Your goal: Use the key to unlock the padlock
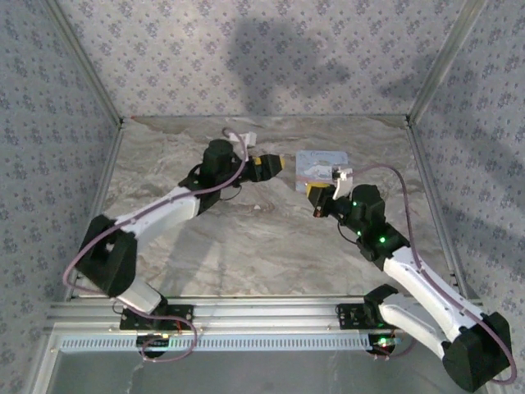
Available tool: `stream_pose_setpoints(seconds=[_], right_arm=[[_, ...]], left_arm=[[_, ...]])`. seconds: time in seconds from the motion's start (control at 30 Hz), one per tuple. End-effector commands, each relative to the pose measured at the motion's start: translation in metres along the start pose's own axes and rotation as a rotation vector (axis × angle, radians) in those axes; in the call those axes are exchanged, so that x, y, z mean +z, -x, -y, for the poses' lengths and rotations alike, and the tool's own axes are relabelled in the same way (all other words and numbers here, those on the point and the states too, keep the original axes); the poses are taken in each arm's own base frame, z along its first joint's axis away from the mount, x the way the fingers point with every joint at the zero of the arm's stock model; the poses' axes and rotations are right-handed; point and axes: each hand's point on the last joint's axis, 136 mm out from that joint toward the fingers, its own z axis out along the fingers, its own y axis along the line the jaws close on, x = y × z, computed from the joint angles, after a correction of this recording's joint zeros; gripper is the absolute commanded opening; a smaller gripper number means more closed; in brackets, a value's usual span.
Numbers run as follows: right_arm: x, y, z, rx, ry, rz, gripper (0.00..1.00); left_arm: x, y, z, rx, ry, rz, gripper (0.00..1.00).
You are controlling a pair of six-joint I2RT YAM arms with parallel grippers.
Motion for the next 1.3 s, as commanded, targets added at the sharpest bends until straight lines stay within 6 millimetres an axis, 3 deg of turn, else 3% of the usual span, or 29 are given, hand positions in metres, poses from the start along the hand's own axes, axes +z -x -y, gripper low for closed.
stream_pose_setpoints(seconds=[0.0,0.13,0.23,0.57,0.9,1.27], right_arm=[[-0.015,-0.015,0.033,-0.068,-0.199,-0.097,0.0],[-0.02,-0.018,0.038,-0.064,-0.231,-0.107,0.0],[-0.021,-0.017,0.031,-0.073,-0.186,-0.099,0.0],[-0.02,-0.021,0.022,-0.086,-0.129,-0.116,0.0],[-0.019,-0.021,0.019,-0.096,-0.115,-0.121,0.0],[-0.02,-0.021,0.023,-0.099,-0.138,-0.127,0.0]], left_arm=[[0.031,-0.027,-0.036,-0.035,0.102,-0.149,0.81],[0.068,-0.042,-0.051,-0.07,0.12,-0.227,0.83],[0.089,-0.05,-0.062,-0.093,0.14,-0.262,0.83],[0.13,-0.055,-0.081,-0.167,0.133,-0.277,0.82],[0.142,-0.077,-0.111,-0.2,0.207,-0.331,0.78],[0.128,-0.1,-0.134,-0.17,0.321,-0.417,0.72]])
